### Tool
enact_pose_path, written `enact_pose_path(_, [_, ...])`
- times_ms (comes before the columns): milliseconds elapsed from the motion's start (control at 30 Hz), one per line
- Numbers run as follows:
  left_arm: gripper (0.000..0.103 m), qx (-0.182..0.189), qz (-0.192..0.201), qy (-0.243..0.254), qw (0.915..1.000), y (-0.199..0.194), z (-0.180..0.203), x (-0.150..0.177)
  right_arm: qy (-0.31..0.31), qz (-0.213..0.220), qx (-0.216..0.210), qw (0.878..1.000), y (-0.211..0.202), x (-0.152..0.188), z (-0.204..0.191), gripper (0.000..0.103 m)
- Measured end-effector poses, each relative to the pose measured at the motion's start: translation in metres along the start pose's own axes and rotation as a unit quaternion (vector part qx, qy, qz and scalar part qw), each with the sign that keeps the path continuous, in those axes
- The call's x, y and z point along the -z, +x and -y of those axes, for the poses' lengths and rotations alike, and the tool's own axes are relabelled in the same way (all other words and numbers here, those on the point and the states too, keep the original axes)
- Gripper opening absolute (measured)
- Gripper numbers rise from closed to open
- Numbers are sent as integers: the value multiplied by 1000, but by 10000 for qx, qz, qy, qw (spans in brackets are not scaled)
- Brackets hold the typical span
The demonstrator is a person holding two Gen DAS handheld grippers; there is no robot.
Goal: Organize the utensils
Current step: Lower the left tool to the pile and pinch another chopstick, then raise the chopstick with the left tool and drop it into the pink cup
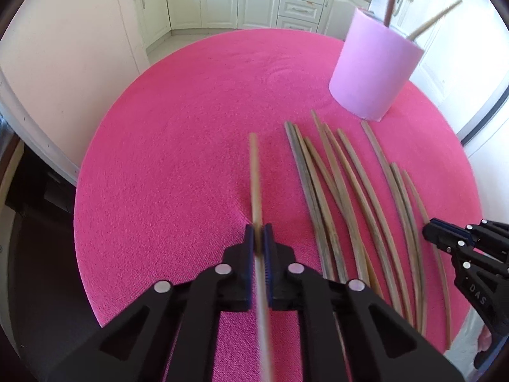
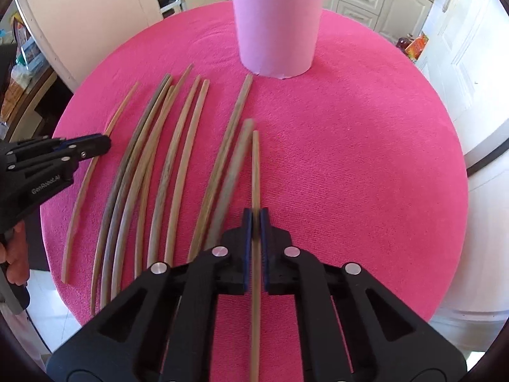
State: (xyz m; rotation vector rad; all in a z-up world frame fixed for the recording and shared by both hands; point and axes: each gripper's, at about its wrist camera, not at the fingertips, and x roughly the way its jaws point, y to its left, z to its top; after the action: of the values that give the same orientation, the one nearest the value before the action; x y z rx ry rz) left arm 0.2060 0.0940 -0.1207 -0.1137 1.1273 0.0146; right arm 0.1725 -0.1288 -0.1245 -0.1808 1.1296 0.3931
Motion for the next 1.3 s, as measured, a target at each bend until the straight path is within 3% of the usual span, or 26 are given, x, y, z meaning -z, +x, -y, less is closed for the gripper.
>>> enact_pose_path(233, [6, 229, 227, -154, 9994, -9, -6, -5, 171, 407, -320, 9985, -15, -1, 12, 5])
enact_pose_path(500, [6, 585, 983, -10, 9934, -47, -1, 0, 226, 1131, -683, 9910, -49, -12, 3, 5])
enact_pose_path(800, [6, 717, 2127, 377, 9738, -95, 24, 2, 285, 1748, -856, 9805, -80, -20, 0, 5])
enact_pose_path(1300, [6, 910, 3134, 712, 9426, -124, 56, -1, 305, 2360, -1079, 9653, -113, -27, 7, 5])
